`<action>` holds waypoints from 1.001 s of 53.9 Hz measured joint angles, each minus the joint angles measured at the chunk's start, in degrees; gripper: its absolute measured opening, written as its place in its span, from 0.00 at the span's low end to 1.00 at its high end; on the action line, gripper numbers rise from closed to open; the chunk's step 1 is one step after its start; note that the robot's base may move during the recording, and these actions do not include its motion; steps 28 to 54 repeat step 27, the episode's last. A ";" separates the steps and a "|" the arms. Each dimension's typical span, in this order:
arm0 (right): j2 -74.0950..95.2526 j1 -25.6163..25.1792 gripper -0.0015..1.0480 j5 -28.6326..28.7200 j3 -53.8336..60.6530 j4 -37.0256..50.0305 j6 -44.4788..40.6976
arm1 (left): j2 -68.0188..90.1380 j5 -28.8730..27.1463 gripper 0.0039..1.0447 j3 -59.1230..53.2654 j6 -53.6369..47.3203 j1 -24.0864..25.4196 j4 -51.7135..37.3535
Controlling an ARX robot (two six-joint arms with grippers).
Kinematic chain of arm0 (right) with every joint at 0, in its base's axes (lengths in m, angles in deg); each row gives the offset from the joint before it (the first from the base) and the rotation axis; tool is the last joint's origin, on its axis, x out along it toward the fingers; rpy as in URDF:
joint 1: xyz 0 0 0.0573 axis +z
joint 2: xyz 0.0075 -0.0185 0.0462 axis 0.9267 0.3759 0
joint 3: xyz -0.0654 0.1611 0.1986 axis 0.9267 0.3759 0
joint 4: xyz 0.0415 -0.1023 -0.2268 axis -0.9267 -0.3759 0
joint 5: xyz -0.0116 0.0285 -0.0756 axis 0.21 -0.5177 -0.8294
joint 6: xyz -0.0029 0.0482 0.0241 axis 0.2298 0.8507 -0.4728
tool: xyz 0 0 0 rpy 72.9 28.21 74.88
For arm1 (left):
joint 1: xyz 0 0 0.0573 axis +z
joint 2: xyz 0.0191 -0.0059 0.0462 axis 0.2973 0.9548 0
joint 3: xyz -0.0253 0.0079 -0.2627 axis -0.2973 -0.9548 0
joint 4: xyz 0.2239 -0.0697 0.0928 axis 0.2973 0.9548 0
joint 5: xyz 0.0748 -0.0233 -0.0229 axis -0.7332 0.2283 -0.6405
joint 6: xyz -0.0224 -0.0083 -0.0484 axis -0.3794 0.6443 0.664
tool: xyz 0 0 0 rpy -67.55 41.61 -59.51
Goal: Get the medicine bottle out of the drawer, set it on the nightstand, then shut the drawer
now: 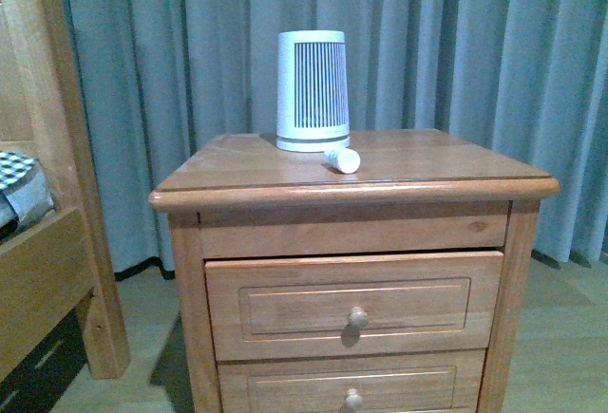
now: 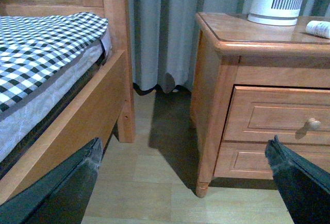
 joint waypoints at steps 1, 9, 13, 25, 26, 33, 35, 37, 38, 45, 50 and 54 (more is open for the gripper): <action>0.00 0.00 0.10 0.00 0.00 0.00 -0.02 | 0.00 0.00 0.94 0.00 0.00 0.00 0.00; 0.00 0.00 0.35 0.00 0.00 0.00 -0.02 | 0.00 0.00 0.94 0.00 0.00 0.00 0.00; -0.02 0.00 0.48 0.00 0.00 0.00 -0.02 | 0.00 0.00 0.94 0.00 0.00 0.00 0.00; -0.02 0.00 0.85 0.00 0.00 0.00 -0.02 | 0.00 0.00 0.94 0.00 0.00 0.00 0.00; -0.02 0.00 0.88 0.00 0.00 0.00 -0.02 | 0.00 0.00 0.94 0.00 0.00 0.00 0.00; -0.02 0.00 0.91 0.00 0.00 0.00 -0.02 | 0.00 0.00 0.94 0.00 0.00 0.00 0.00; -0.02 0.00 0.91 0.00 0.00 0.00 -0.02 | 0.00 0.00 0.94 0.00 0.00 0.00 0.00; -0.02 0.00 0.91 0.00 0.00 0.00 -0.02 | 0.00 0.00 0.94 0.00 0.00 0.00 0.00; -0.02 0.00 0.91 0.00 0.00 0.00 -0.02 | 0.00 0.00 0.94 0.00 0.00 0.00 0.00; -0.02 0.00 0.91 0.00 0.00 0.00 -0.02 | 0.00 0.00 0.94 0.00 0.00 0.00 0.00; -0.02 0.00 0.91 0.00 0.00 0.00 -0.02 | 0.00 0.00 0.94 0.00 0.00 0.00 0.00; -0.02 0.00 0.91 0.00 0.00 0.00 -0.02 | 0.00 0.00 0.94 0.00 0.00 0.00 0.00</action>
